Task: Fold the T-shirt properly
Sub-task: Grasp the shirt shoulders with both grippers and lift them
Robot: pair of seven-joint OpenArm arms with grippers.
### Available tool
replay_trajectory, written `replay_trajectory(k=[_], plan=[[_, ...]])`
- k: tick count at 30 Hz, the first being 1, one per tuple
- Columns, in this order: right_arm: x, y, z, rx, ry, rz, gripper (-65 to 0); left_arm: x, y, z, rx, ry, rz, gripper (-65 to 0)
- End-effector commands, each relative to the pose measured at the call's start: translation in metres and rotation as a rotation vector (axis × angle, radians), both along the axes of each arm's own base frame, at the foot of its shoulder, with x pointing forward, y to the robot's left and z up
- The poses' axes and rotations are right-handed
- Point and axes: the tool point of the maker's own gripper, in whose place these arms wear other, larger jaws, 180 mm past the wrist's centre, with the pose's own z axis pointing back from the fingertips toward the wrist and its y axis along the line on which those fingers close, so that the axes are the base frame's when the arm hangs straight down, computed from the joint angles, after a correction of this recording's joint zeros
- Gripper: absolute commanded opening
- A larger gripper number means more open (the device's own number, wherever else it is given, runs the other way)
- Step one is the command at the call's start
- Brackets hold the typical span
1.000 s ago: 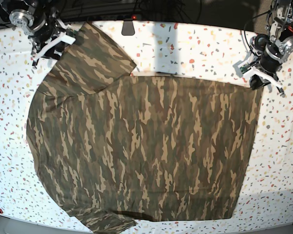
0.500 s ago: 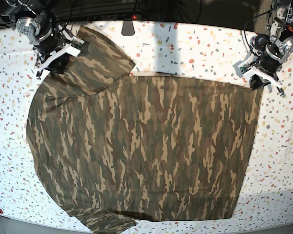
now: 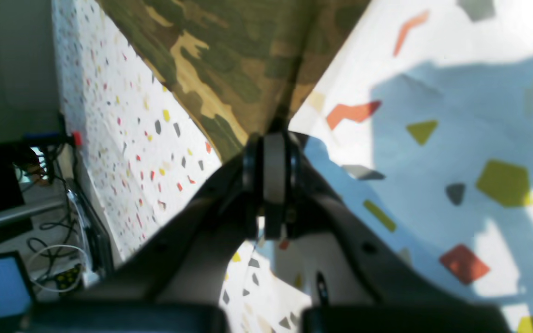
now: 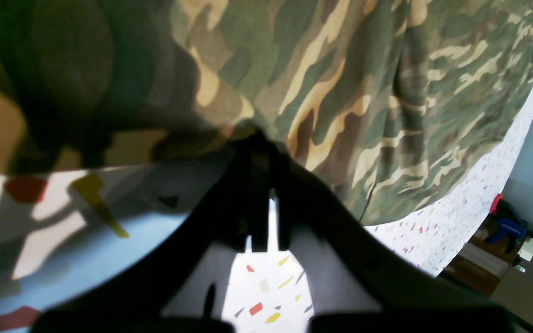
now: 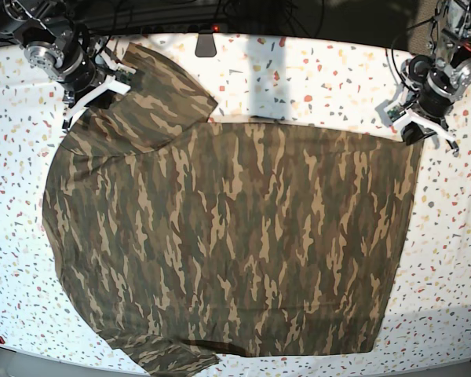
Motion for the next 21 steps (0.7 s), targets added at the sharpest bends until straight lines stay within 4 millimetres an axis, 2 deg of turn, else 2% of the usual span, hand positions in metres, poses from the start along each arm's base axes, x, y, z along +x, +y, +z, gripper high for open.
replay_trajectory(k=[1, 6, 10, 16, 21], plan=[[-0.003, -0.003, 0.0, 0.006, 0.018, -0.014, -65.0, -0.028, 0.0, -0.019, 0.011, 0.137, -0.007, -65.0], [0.001, 0.006, 0.003, 0.092, -0.001, -0.077, -65.0, -0.026, -0.006, -0.017, -0.072, 0.137, 0.048, -65.0], [0.006, 0.016, 0.012, 0.157, -0.032, -0.125, -65.0, -0.017, -0.001, -0.009, -0.109, 0.049, 0.141, -65.0], [-0.005, 0.028, 0.035, 0.219, -0.049, -0.141, -65.0, -0.044, -0.013, -0.004, -0.133, 0.049, 0.136, -65.0], [-0.017, 0.023, 0.054, 0.255, -0.052, -0.2, -65.0, -0.059, -0.016, 0.006, -0.138, 0.003, 0.161, -65.0]])
